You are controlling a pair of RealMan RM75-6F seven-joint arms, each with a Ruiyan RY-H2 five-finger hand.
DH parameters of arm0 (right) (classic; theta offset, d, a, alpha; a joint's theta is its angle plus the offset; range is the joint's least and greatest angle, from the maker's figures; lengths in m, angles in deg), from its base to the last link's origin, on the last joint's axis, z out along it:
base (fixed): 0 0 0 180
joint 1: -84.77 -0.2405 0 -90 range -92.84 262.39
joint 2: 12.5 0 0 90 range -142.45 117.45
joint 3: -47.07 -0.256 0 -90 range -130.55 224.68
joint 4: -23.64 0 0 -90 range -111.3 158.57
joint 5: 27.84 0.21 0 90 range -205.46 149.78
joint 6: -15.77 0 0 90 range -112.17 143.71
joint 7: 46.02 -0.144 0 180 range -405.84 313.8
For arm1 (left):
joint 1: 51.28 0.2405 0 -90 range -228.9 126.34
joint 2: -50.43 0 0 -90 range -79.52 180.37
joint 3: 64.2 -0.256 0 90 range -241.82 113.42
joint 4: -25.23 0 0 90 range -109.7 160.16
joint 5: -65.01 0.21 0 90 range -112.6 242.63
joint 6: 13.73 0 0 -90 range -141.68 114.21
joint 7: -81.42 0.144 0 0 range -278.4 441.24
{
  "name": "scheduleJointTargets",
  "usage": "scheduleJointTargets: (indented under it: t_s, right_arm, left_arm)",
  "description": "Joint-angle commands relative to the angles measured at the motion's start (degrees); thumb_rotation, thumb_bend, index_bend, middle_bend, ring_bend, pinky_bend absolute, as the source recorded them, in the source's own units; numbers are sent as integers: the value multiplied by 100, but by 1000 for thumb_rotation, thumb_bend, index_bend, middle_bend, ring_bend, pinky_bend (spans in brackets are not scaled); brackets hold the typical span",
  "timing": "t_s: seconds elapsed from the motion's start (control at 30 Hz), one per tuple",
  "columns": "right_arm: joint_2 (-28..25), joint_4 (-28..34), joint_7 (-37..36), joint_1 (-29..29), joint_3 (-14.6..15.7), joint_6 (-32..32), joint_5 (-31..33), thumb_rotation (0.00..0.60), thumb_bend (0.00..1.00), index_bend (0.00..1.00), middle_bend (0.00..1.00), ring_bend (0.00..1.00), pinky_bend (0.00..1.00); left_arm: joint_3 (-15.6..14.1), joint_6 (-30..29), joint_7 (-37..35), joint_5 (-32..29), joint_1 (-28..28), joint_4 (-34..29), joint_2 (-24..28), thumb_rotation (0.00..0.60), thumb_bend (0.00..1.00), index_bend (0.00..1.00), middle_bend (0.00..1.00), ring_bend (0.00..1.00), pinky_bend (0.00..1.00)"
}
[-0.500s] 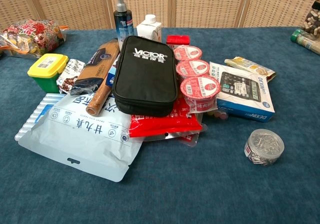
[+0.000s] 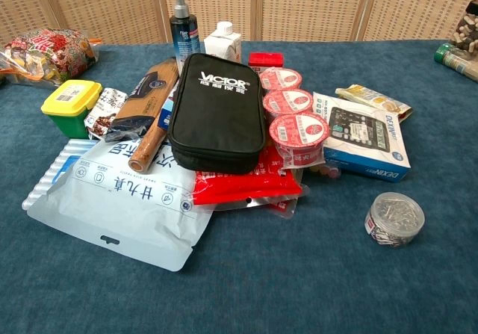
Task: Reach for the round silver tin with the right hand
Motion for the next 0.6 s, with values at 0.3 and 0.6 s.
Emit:
scheduleJointTargets:
  t_s: [0.3,0.6]
  right_arm:
    - [93,4,-215,-541,429,883,-495,600,0,145,69,0,0]
    - [348,251,176,-884,274,1390,-299,600,0,90,65,0,0]
  left_arm:
    - [-16,108,11,-18,-36,-7,29,600,0,240,0,0,0]
    - [-4,148,-11,-68,-47,-1,37,600,0,240,0,0,0]
